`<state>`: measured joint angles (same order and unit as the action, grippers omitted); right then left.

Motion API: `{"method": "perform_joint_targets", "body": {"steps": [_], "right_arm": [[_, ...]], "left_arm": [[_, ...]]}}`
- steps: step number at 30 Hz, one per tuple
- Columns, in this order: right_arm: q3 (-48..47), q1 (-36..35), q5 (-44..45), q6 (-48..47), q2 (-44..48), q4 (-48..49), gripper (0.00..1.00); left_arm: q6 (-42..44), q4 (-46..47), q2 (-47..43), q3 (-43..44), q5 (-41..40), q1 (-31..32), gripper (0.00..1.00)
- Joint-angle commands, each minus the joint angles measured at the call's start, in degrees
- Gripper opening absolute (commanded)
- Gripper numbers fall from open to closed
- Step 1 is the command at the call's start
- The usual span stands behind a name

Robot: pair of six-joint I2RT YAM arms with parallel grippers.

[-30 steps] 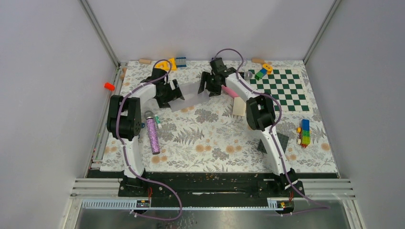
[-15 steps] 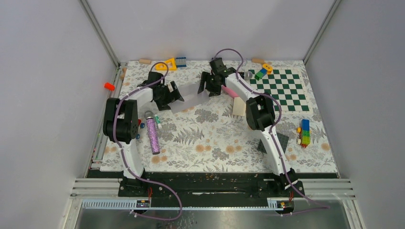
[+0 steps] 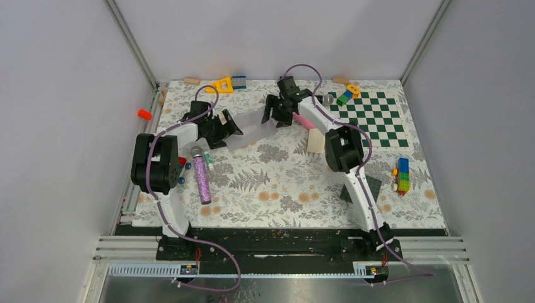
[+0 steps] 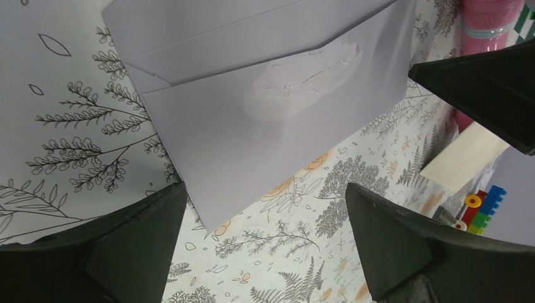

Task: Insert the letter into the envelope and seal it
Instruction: Pick up the envelope from the center of the board.

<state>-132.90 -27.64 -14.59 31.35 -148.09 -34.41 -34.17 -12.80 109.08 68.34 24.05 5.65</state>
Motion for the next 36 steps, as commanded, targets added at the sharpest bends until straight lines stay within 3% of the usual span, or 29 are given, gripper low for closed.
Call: {"method": "perform_joint_targets", "body": {"steps": [1, 13, 36], "right_arm": [[-1.75, -0.68, -3.05, 0.97, -1.06, -0.86, 0.76], [-0.60, -0.05, -6.08, 2.43, -0.76, -0.84, 0.76], [3.70, 0.04, -13.35, 5.68, 1.64, 0.63, 0.74]], "left_arm": [[-1.93, 8.77, -3.67, -2.47, 6.80, -0.08, 0.99], [-3.50, 16.96, -6.69, -7.11, 9.42, -0.73, 0.99], [-6.77, 21.65, -8.53, -8.98, 10.20, -0.73, 0.99]]}}
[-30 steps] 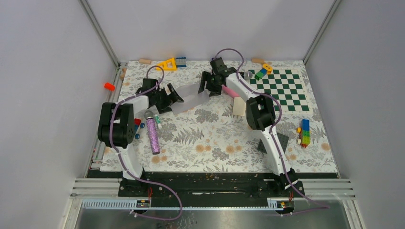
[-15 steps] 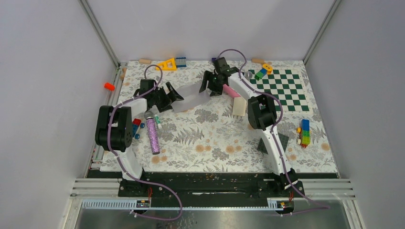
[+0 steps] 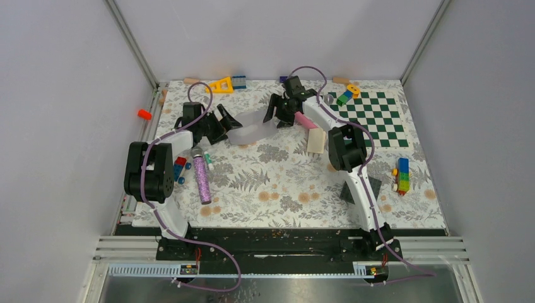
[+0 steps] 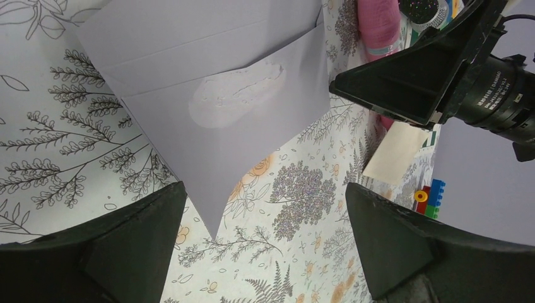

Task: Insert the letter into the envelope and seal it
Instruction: Pick up the envelope from the center of the board.

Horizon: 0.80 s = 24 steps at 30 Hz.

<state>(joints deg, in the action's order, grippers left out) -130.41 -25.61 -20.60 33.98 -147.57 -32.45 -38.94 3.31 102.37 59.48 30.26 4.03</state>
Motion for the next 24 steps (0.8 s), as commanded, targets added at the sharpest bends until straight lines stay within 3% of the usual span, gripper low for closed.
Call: {"method": "perform_joint_targets", "body": {"steps": [1, 9, 18, 24], "right_arm": [[1.20, -2.01, -7.53, 3.23, 1.13, -1.35, 0.74], [1.36, -1.99, -8.87, 3.94, 0.80, -0.73, 0.74], [1.30, -1.99, -9.46, 4.17, 0.91, -0.61, 0.74], [1.40, -1.99, -10.09, 4.13, 0.89, -0.19, 0.74]], "left_arm": [[-2.20, 5.71, -1.89, 0.00, 3.71, 0.84, 0.99], [-3.77, 5.23, -2.02, 0.41, -0.98, 1.21, 0.99], [-0.96, 1.44, -4.11, -1.67, -11.89, 2.79, 0.99], [0.19, 2.43, -2.47, -0.94, -13.63, 4.84, 0.99]]}}
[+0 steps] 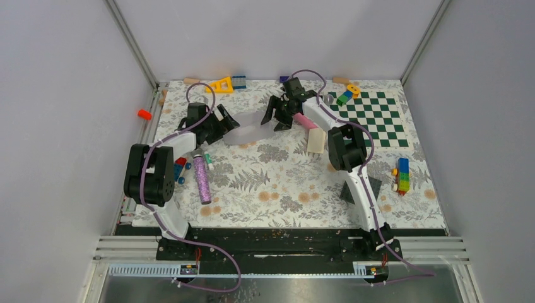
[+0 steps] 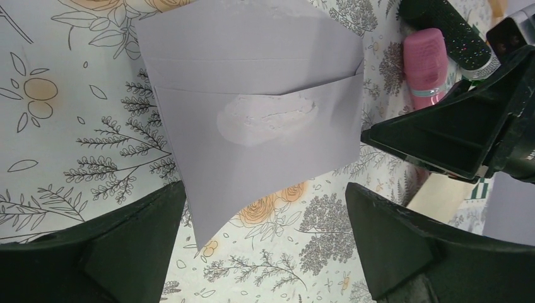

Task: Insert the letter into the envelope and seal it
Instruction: Pick up the envelope from the center of the board.

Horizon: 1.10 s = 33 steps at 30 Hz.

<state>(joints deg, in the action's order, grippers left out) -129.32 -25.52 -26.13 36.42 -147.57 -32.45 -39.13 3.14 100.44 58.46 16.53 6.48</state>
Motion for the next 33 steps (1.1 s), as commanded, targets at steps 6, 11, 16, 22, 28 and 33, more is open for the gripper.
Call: {"method": "perform_joint_targets", "body": {"steps": [6, 11, 16, 22, 28, 33], "right_arm": [[1.00, -2.08, -5.40, 1.76, 0.87, -0.08, 0.74], [1.17, -2.05, -6.57, 2.60, 0.65, 0.71, 0.74], [1.27, -2.08, -8.72, 3.65, 0.66, 1.84, 0.74], [1.57, -2.08, -9.44, 3.82, 0.87, 2.02, 0.73], [1.84, -2.08, -9.29, 3.39, 1.29, 2.01, 0.73], [2.02, -2.08, -8.94, 3.14, 1.41, 1.93, 0.73]], "left_arm": [[-1.93, 4.83, -0.94, -0.69, 0.94, 2.74, 0.99], [-5.53, 9.83, -3.10, -3.02, 2.93, 2.62, 0.99], [-8.98, 17.94, -2.60, -6.80, 5.46, 2.57, 0.99], [-8.93, 18.46, -0.69, -7.48, 4.58, 2.40, 0.98], [-8.32, 16.79, -0.07, -6.26, 6.40, 1.25, 0.83], [-7.59, 16.68, -0.16, -6.58, 5.41, 0.06, 0.78]]}}
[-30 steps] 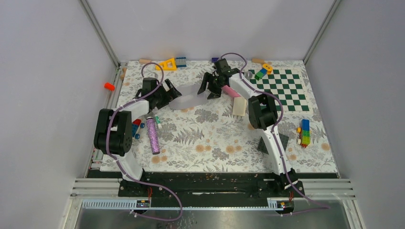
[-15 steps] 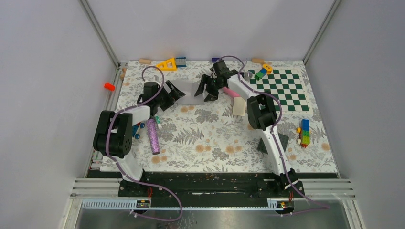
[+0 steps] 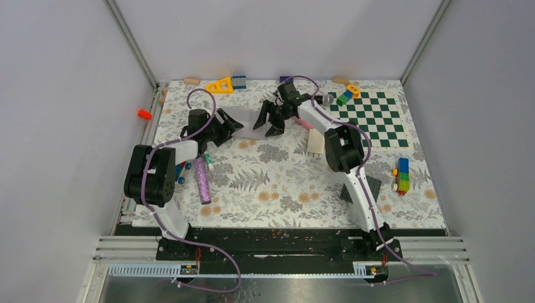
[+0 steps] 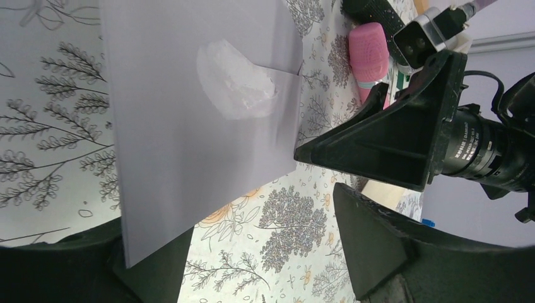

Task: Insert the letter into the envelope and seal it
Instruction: Pick up the envelope from the center of the board.

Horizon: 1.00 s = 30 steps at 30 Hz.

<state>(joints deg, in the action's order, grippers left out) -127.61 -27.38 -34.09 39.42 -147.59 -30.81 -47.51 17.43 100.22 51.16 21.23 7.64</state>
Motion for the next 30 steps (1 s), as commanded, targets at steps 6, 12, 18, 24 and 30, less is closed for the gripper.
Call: {"method": "perform_joint_targets", "body": {"steps": [6, 12, 18, 24, 30], "right_arm": [[0.52, -0.14, -1.07, 0.02, 1.60, 0.29, 0.73], [0.45, -0.13, -1.16, 0.14, 1.51, 0.31, 0.73], [0.44, -0.13, -1.36, 0.12, 1.51, 0.28, 0.73], [0.19, -0.09, -1.38, 0.12, 1.51, 0.32, 0.73], [0.07, -0.05, -1.45, 0.12, 1.45, 0.37, 0.73]], "left_arm": [[1.68, 2.40, 0.15, 0.87, 0.26, -1.39, 0.70], [1.80, 3.05, 1.13, 1.30, 0.82, -1.91, 0.51], [2.24, 3.07, 1.42, 1.57, 0.85, -2.23, 0.41], [1.10, 3.39, 2.10, 2.01, 2.33, -3.01, 0.25], [0.36, 4.44, 2.49, 2.02, 3.75, -3.63, 0.08]]}}
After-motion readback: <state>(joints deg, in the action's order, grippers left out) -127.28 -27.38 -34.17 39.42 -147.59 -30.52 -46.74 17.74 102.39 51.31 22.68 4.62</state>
